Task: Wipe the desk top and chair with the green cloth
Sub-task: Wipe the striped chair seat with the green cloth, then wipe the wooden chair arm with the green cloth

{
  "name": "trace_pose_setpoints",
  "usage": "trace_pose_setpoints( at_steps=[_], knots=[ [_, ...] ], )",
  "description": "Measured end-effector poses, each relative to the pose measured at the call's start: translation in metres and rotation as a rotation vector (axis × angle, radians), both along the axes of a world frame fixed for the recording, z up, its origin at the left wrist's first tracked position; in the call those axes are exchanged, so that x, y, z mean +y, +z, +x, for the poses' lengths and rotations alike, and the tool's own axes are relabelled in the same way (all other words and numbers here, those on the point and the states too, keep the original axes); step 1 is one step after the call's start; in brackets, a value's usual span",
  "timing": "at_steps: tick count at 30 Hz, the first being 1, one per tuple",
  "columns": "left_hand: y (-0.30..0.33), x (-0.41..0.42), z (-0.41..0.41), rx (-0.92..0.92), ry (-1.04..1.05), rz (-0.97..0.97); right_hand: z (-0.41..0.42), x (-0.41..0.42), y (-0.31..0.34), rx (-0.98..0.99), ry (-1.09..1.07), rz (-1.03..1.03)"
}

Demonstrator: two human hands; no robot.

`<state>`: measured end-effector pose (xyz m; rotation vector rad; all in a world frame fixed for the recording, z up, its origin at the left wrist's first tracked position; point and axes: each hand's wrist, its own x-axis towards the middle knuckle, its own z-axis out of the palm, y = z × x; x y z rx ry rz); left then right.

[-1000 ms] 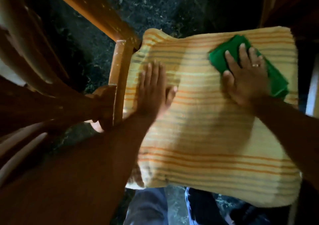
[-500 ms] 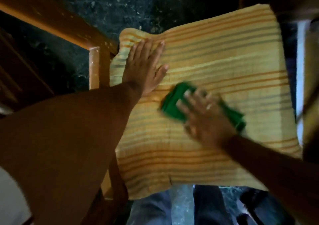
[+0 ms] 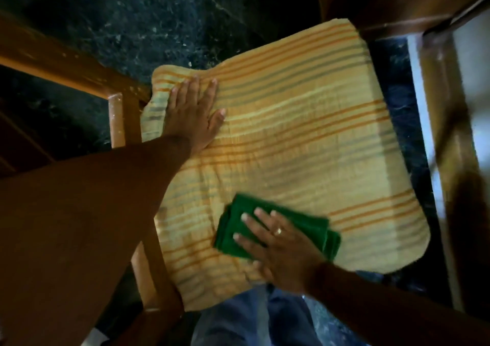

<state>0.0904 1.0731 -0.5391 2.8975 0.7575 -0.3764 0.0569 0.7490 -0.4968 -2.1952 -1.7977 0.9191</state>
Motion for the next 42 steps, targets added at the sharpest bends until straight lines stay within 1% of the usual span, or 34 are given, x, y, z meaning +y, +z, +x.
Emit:
trace_pose_setpoints(
  at_steps=[1,2,4,6,8,9,10,11,15,16,17,18,20,21,23,24,26,28,29,32,36,39,42],
  knots=[
    [0.006,-0.005,0.001,0.047,0.017,-0.015,-0.009,-0.011,-0.002,-0.04,0.099,0.013],
    [0.014,-0.013,-0.001,0.084,0.026,-0.037,-0.009,-0.017,-0.004,-0.078,0.147,0.018],
    [0.034,-0.035,-0.011,0.082,-0.042,-0.102,-0.002,-0.017,0.002,-0.109,0.148,0.04],
    [0.056,-0.069,-0.03,0.038,-0.24,-0.205,0.008,-0.017,0.012,-0.142,0.005,0.021],
    [0.071,-0.105,-0.051,0.086,-0.49,-0.276,0.023,-0.027,0.021,-0.175,-0.258,-0.026],
    [0.074,-0.12,-0.059,0.137,-0.579,-0.276,0.032,-0.034,0.025,-0.192,-0.373,-0.055],
    [0.074,-0.132,-0.065,0.205,-0.619,-0.256,0.04,-0.04,0.028,-0.207,-0.43,-0.108],
    [0.073,-0.142,-0.068,0.275,-0.627,-0.237,0.046,-0.046,0.03,-0.212,-0.437,-0.179],
    [0.078,-0.165,-0.061,0.572,-0.717,-0.238,0.06,-0.05,0.034,-0.117,-0.372,-0.402],
    [0.084,-0.168,-0.057,0.636,-0.728,-0.241,0.062,-0.051,0.037,-0.082,-0.364,-0.435],
    [0.092,-0.17,-0.053,0.694,-0.709,-0.268,0.062,-0.053,0.042,0.0,-0.384,-0.456],
    [0.104,-0.171,-0.049,0.75,-0.657,-0.322,0.061,-0.056,0.051,0.151,-0.469,-0.462],
    [0.132,-0.17,-0.041,0.841,-0.496,-0.467,0.056,-0.065,0.072,0.522,-0.76,-0.408],
    [0.152,-0.166,-0.035,0.84,-0.405,-0.533,0.053,-0.071,0.088,0.653,-0.905,-0.349],
    [0.2,-0.151,-0.02,0.745,-0.209,-0.681,0.056,-0.081,0.126,0.763,-1.129,-0.183],
    [0.23,-0.142,-0.009,0.647,-0.106,-0.771,0.059,-0.086,0.149,0.816,-1.22,-0.081],
    [0.294,-0.127,0.007,0.372,0.109,-0.951,0.068,-0.096,0.198,0.962,-1.39,0.137],
    [0.349,-0.121,0.019,0.153,0.258,-1.121,0.079,-0.102,0.241,1.086,-1.437,0.312],
    [0.375,-0.12,0.023,0.086,0.272,-1.164,0.086,-0.103,0.263,1.123,-1.418,0.379],
    [0.448,-0.117,0.021,0.001,0.219,-1.098,0.096,-0.096,0.328,1.169,-1.336,0.509],
    [0.527,-0.096,-0.011,-0.115,0.178,-1.024,0.089,-0.066,0.397,1.103,-1.242,0.536],
    [0.561,-0.068,-0.053,-0.205,0.216,-1.008,0.068,-0.033,0.427,1.099,-1.202,0.552],
    [0.571,-0.034,-0.098,-0.215,0.236,-0.976,0.036,0.006,0.439,1.091,-1.192,0.588]
  ],
)
